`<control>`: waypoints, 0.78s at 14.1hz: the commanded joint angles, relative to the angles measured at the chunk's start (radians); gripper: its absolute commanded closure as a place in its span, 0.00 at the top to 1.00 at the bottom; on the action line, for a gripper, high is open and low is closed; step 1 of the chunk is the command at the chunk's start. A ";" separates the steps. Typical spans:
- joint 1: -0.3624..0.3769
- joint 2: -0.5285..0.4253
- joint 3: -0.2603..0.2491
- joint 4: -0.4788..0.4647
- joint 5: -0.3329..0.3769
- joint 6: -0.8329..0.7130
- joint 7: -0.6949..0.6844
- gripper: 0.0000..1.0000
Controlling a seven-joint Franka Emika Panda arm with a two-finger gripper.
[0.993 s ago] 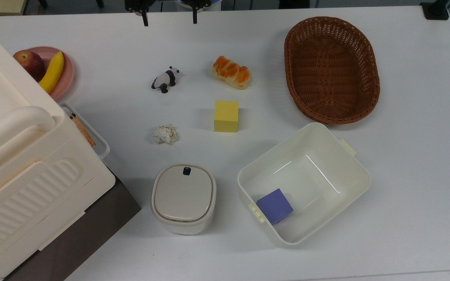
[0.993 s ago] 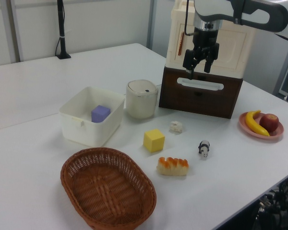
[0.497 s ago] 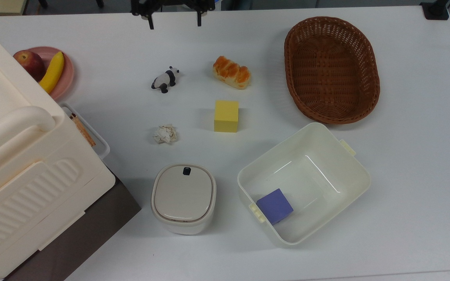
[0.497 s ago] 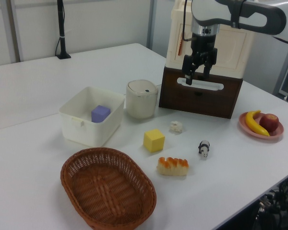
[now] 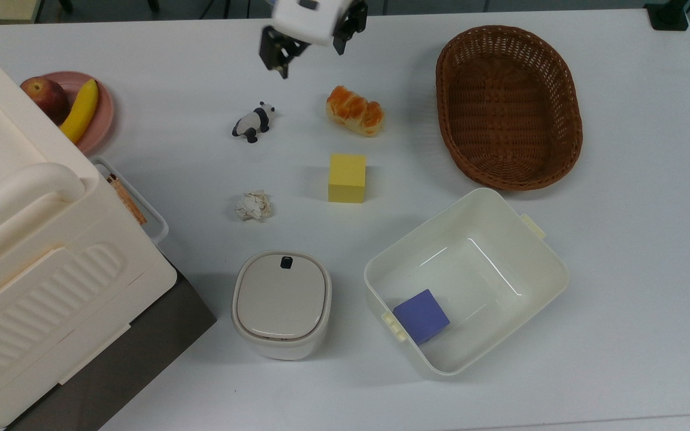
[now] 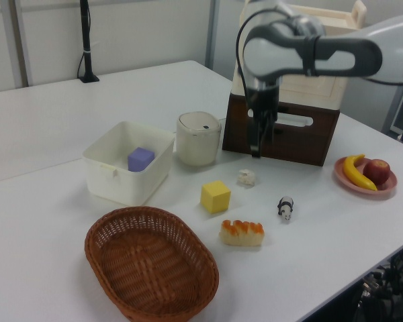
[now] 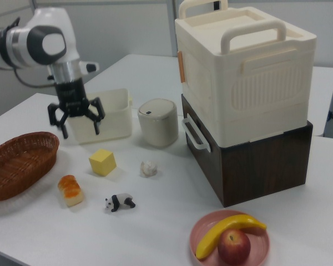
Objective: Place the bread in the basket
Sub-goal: 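Move the open gripper over the bread roll and lower it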
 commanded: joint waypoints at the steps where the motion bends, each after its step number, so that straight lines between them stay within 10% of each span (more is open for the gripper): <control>1: -0.063 -0.117 0.088 -0.226 -0.026 0.111 -0.237 1.00; 5: -0.084 -0.151 0.164 -0.403 -0.026 0.260 -0.235 1.00; 11: -0.040 -0.055 0.162 -0.412 -0.029 0.321 -0.172 1.00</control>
